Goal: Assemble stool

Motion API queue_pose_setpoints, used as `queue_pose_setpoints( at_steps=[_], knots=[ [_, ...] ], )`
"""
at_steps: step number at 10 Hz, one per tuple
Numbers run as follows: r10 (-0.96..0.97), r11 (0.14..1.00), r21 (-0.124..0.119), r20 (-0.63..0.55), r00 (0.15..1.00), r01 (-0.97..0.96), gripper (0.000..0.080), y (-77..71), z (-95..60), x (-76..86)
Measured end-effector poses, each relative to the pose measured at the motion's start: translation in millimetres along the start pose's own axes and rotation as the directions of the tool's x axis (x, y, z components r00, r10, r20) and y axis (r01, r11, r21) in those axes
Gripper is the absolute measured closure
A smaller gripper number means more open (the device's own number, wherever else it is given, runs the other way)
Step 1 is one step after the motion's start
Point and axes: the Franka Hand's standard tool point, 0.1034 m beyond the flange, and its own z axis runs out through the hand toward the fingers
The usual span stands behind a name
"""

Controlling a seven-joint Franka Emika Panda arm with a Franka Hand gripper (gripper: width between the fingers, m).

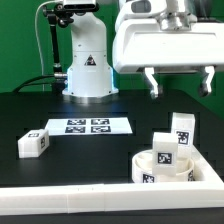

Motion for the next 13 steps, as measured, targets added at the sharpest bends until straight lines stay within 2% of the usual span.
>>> queue_pose_setpoints(
  at_steps=[4,7,9,10,11,12,13],
  knots=[
    [0.000,1.000,0.003,0.038,0.999,0.000,0.0151,-0.6,2.5,-3.2],
    [0.016,1.000,0.019,0.254,0.967,-0.021,0.0151,-0.9,6.7,-8.2],
    [0.011,0.999,0.033,0.400,0.917,-0.026,0.0151,-5.2,4.1,-12.5],
    [0.009,0.999,0.036,0.450,0.893,-0.028,0.0151,-5.8,3.6,-12.2],
    [0.014,0.999,0.033,0.449,0.894,-0.032,0.0151,-5.5,4.6,-10.3],
    [0.133,0.990,-0.023,0.452,0.882,-0.138,0.0151,-5.9,5.4,-12.3],
    [0.195,0.980,-0.053,0.454,0.869,-0.193,0.0151,-3.7,8.6,-14.6]
  ],
)
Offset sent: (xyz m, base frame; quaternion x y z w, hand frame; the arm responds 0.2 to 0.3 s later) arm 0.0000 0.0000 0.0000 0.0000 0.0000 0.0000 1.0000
